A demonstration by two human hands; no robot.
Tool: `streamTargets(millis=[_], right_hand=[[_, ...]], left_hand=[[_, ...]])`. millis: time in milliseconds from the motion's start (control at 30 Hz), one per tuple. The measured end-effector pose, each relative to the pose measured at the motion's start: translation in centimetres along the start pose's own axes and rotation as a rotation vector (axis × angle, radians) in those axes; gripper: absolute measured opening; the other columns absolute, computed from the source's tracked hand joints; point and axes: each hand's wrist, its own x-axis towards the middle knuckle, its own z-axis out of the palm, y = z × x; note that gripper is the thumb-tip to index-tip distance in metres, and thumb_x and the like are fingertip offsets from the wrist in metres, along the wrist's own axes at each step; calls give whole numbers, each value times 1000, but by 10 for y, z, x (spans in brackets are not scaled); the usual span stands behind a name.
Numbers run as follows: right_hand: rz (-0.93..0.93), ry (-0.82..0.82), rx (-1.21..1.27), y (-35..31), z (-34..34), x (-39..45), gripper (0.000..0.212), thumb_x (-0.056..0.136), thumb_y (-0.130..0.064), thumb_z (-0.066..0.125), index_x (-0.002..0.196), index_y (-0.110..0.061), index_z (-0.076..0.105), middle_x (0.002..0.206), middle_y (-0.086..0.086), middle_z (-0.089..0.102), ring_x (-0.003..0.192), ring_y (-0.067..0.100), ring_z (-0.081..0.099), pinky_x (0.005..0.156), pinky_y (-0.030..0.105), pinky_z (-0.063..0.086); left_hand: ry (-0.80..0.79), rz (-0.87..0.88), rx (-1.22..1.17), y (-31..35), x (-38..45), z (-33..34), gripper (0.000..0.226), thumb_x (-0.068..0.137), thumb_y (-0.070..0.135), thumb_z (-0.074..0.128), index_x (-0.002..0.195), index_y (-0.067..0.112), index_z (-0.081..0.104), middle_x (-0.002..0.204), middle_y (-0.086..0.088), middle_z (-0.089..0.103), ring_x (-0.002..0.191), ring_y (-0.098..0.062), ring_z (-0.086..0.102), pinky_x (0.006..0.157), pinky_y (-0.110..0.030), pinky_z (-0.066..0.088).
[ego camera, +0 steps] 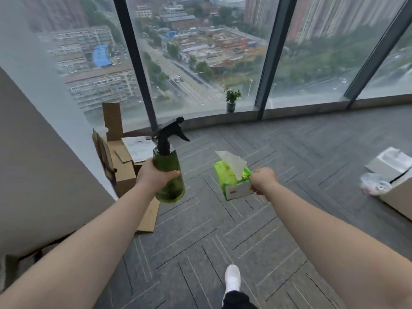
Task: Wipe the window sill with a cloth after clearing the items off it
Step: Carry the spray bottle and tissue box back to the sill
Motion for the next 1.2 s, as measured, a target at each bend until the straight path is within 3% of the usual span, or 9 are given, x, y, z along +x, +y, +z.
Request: streamTargets(millis=[133, 267, 400, 500, 733, 867, 967, 1067, 1200], right_hand=[[11, 9, -16, -28, 9, 78, 14, 75, -2, 45, 67, -5, 56, 82, 24, 70, 83, 39, 70, 66, 44, 55], [-36, -18, -50, -73, 20, 173, 14, 76, -4, 47, 62, -9, 50, 92, 25, 69, 84, 36, 66, 67, 38, 51], [-17, -66, -43, -127, 19, 250, 19, 72, -5, 45, 78, -3, 63, 90, 22, 71, 79, 34, 65, 67, 37, 51], [-22, -77, -18, -167, 11, 303, 19, 71, -3, 44, 76, -3, 62, 89, 24, 70, 72, 32, 59, 63, 34, 45], [-11, -35, 1, -238, 1, 416, 22, 72, -5, 45, 78, -3, 66, 79, 19, 70, 77, 33, 68, 62, 36, 52], [5, -20, -46, -271, 2, 480, 23, 78, -4, 45, 85, 0, 67, 85, 20, 71, 72, 31, 63, 62, 34, 50], [25, -1, -90, -297, 4, 536, 24, 80, -5, 47, 88, 2, 68, 92, 21, 71, 85, 33, 67, 71, 37, 54], [44, 34, -128, -327, 3, 591, 18, 80, -6, 47, 81, -4, 65, 97, 20, 71, 95, 35, 68, 78, 39, 55], [70, 48, -185, -370, -3, 650, 13, 85, -8, 48, 78, -7, 60, 96, 16, 68, 84, 30, 61, 70, 33, 48]], left_hand=[[-18, -24, 4, 24, 76, 14, 77, 55, 42, 88, 121, 24, 53, 116, 0, 62, 109, -29, 59, 94, -52, 50], [41, -53, -18, 58, 161, 27, 66, 59, 34, 89, 112, 25, 51, 112, 2, 60, 110, -28, 58, 97, -51, 49], [75, -51, 24, 103, 239, 36, 63, 61, 32, 89, 107, 28, 47, 108, 3, 56, 111, -29, 57, 98, -51, 48], [98, -43, 15, 138, 291, 42, 62, 59, 34, 89, 106, 29, 48, 109, 3, 58, 111, -28, 58, 98, -50, 48], [91, -34, 43, 202, 408, 62, 68, 59, 35, 89, 117, 21, 56, 108, 3, 64, 104, -26, 60, 96, -46, 50], [38, -21, 60, 225, 495, 78, 61, 60, 35, 88, 109, 25, 54, 102, 5, 63, 99, -24, 61, 92, -44, 52], [-3, 3, 81, 245, 570, 91, 55, 64, 36, 86, 104, 28, 50, 98, 4, 60, 95, -24, 59, 91, -43, 52], [-28, 21, 121, 272, 644, 103, 66, 62, 37, 88, 116, 21, 54, 106, 0, 62, 98, -25, 60, 91, -42, 52], [-27, 39, 209, 304, 718, 115, 72, 62, 43, 86, 122, 22, 53, 105, 4, 60, 90, -20, 59, 78, -33, 50]])
